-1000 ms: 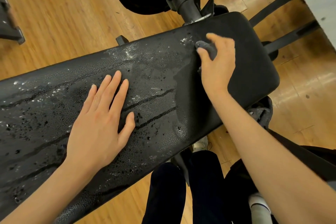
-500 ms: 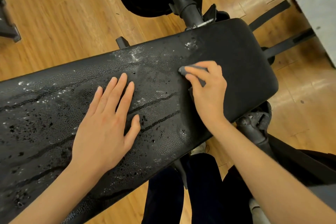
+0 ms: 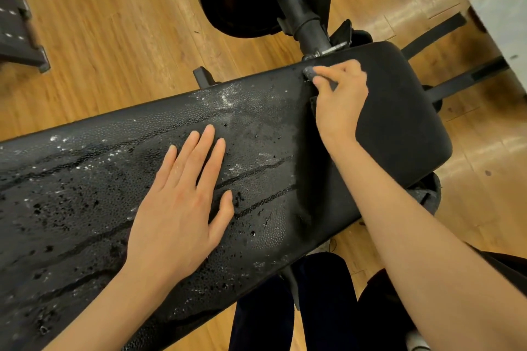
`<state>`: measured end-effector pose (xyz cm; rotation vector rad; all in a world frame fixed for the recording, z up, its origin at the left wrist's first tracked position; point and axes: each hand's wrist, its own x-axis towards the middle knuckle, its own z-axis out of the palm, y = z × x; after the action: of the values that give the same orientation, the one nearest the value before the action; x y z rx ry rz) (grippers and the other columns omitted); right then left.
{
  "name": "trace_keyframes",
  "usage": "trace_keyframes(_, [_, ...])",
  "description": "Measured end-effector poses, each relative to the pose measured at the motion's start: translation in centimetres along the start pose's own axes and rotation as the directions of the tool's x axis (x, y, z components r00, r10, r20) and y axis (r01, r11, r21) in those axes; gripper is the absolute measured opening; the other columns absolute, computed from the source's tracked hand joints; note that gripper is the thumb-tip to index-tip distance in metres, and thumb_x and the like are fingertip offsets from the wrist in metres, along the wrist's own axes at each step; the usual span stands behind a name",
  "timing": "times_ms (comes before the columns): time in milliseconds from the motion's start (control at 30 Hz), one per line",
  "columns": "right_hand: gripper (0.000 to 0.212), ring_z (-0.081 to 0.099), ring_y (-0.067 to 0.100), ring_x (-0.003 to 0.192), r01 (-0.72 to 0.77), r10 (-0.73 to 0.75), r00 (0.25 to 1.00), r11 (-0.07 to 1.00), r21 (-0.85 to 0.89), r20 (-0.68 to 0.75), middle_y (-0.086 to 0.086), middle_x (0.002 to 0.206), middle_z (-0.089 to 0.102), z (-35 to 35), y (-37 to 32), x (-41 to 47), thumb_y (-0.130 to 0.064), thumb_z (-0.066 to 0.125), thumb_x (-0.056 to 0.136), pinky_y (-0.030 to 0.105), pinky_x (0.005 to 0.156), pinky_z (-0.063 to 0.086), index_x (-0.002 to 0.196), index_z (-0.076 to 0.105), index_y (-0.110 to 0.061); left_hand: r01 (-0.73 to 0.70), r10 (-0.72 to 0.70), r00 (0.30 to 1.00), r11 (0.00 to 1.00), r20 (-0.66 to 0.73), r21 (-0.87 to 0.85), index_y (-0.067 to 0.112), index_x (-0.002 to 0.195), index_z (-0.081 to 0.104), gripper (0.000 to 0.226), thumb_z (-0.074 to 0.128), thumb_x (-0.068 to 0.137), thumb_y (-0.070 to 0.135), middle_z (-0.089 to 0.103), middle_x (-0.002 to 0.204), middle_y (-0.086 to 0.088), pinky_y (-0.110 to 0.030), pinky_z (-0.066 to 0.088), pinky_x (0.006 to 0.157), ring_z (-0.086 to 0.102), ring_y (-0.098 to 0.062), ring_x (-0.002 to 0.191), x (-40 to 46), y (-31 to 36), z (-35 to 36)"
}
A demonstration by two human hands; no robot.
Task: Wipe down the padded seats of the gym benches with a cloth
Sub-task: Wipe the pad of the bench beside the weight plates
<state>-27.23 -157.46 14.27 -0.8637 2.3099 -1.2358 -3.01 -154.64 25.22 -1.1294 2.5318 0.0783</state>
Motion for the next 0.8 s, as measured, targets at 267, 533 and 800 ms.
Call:
trace_keyframes(267, [0.017,0.046,0.016,0.092,0.097,-0.097,0.993,0.995,-0.002,0.074,0.0,0.093,0.056,-1.2,0.1,-3.0,-0.007,0.067,0.089,0.013,0.079,0.039,0.1,0.076,-0.015,-0.01,0.01,1.0,1.0,0.003,-0.002,0.006,0.156,0.026,0.068,0.027,0.1,0.044,0.018,0.166,-0.01,-0.044,0.013,0.124,0.016,-0.026,0.154,0.0,0.0,0.0])
trace_keyframes(533, [0.019,0.044,0.018,0.092,0.077,-0.082,0.991,0.996,0.045,0.108,0.003,0.096,0.057,-2.1,-0.5,-6.2,-0.005,0.066,0.09,0.013,0.079,0.037,0.102,0.075,-0.016,0.0,0.0,1.0,1.0,0.014,-0.004,0.008,0.157,0.023,0.068,0.028,0.1,0.045,0.017,0.166,-0.008,-0.044,0.014,0.124,0.014,-0.024,0.154,0.0,-0.1,-0.1])
trace_keyframes(800, [0.016,0.055,0.023,0.103,0.067,-0.066,0.996,0.998,-0.023,0.056,0.0,0.099,0.053,2.1,0.5,4.1,-0.012,0.064,0.092,0.015,0.086,0.038,0.104,0.075,-0.016,0.0,0.0,1.0,1.0,0.009,0.002,0.008,0.157,0.026,0.068,0.029,0.099,0.044,0.019,0.166,-0.009,-0.044,0.014,0.123,0.016,-0.025,0.154,0.1,0.0,0.0])
